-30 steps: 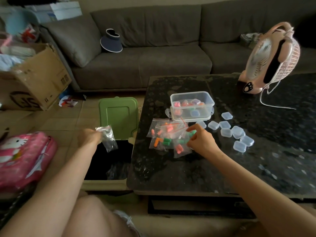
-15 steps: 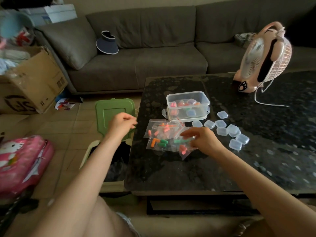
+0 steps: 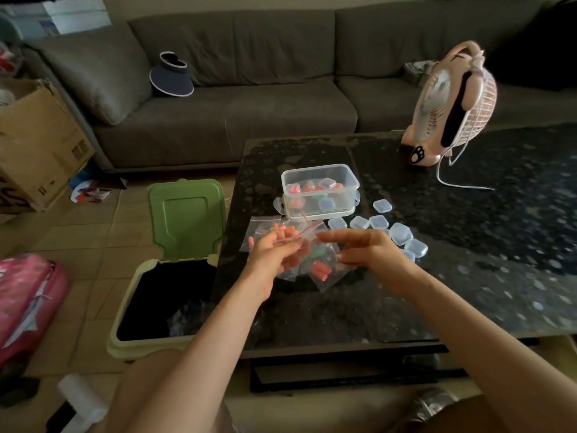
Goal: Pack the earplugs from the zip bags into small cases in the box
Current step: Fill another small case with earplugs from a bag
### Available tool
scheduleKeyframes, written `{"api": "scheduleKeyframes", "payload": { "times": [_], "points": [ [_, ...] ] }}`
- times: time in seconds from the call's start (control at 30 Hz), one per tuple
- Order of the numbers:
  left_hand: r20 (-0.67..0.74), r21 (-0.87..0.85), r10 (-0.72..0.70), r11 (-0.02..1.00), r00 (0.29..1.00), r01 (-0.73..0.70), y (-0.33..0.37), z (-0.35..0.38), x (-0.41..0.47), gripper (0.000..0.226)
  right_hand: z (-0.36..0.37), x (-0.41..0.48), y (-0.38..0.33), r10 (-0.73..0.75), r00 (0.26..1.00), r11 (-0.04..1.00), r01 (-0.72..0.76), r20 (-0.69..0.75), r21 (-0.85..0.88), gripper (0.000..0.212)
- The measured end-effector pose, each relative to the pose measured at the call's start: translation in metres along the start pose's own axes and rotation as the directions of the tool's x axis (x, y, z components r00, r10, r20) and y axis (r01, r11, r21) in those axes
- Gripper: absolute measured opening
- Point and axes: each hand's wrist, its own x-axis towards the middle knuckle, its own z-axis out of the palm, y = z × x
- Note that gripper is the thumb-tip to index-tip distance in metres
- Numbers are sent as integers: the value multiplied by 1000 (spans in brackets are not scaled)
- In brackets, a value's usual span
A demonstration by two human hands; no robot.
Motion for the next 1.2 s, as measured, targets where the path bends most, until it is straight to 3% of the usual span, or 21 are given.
{"api": "scheduleKeyframes", "payload": {
  "times": [0.1,0.33,0.43,0.63,0.8,0.93,1.03,1.2],
  "points": [
    [5,-110,5,994,1000,-4,2,3,0,18,0,1,1,-25,1000,998,25,-3,-60,44],
    [19,-66,51,997,998,-50,10,1,-10,15,5,6,-4,-94,994,989,87,-55,-116,19],
    [7,22,64,998,998,-65,10,1,-11,19,5,11,-2,-149,983,981,133,-103,-143,23],
    [64,101,89,990,994,-95,11,5,-16,20,12,14,-3,-220,975,912,206,1,-356,23],
    [57,144,90,985,994,-97,14,10,-19,49,14,13,-4,-221,974,895,223,51,-387,30],
    [61,179,65,981,996,-75,14,11,-20,43,14,13,-4,-208,977,897,208,42,-390,29],
    [73,304,150,938,986,-165,11,10,-15,33,11,14,-3,-181,983,887,172,20,-429,28],
    [218,400,242,861,945,-313,13,10,-20,21,5,16,-2,-102,995,857,90,4,-507,13]
  ]
}}
